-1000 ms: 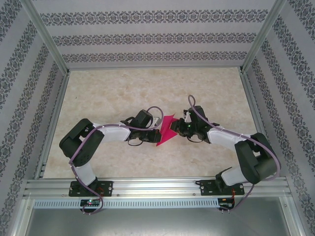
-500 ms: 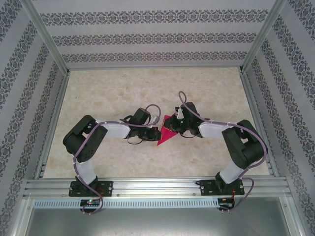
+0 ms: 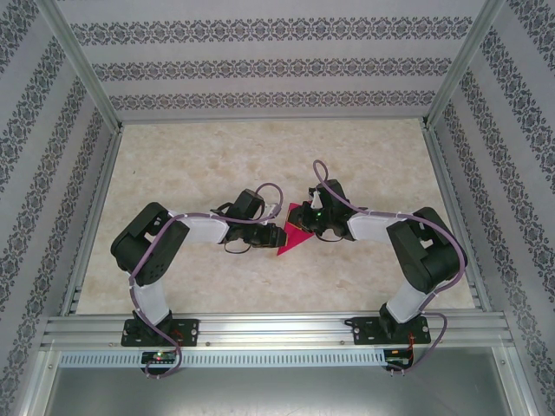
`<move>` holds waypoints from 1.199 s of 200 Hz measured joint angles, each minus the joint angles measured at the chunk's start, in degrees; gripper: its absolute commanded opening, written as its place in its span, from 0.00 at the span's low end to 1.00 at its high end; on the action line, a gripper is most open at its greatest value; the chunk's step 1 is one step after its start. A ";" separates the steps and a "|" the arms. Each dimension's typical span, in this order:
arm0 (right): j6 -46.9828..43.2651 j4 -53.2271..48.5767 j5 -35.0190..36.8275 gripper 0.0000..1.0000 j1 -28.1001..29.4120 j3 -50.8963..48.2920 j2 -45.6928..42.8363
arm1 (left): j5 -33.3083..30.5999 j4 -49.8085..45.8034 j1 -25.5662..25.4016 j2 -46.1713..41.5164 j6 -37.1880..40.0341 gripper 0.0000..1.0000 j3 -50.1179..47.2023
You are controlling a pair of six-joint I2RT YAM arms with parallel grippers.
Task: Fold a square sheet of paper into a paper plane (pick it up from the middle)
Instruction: Fourth fold the wing at the center of the table.
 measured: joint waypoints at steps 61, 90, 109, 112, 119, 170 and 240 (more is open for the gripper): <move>0.13 -0.26 0.02 0.17 0.02 0.00 0.00 | -1.57 -2.14 -0.15 0.00 2.29 0.20 0.00; 0.13 -0.42 0.04 0.17 0.02 0.00 0.00 | -1.90 -2.58 -0.15 0.00 3.17 0.14 0.02; 0.13 -0.44 0.04 0.17 0.00 0.00 0.00 | -1.92 -2.80 -0.17 0.00 3.50 0.09 0.15; 0.13 -0.44 0.04 0.18 0.00 0.00 0.00 | -1.95 -2.82 -0.22 0.00 3.45 0.09 0.17; 0.13 -0.44 0.04 0.18 0.00 0.00 0.00 | -1.92 -2.97 -0.22 0.00 3.50 0.08 0.31; 0.09 -0.92 0.22 0.19 0.00 0.00 0.00 | -1.22 -2.99 -0.22 0.00 3.41 0.03 0.55; 0.07 -1.73 0.63 0.23 0.00 0.00 0.00 | -1.27 -2.95 -0.22 0.00 1.29 0.00 0.66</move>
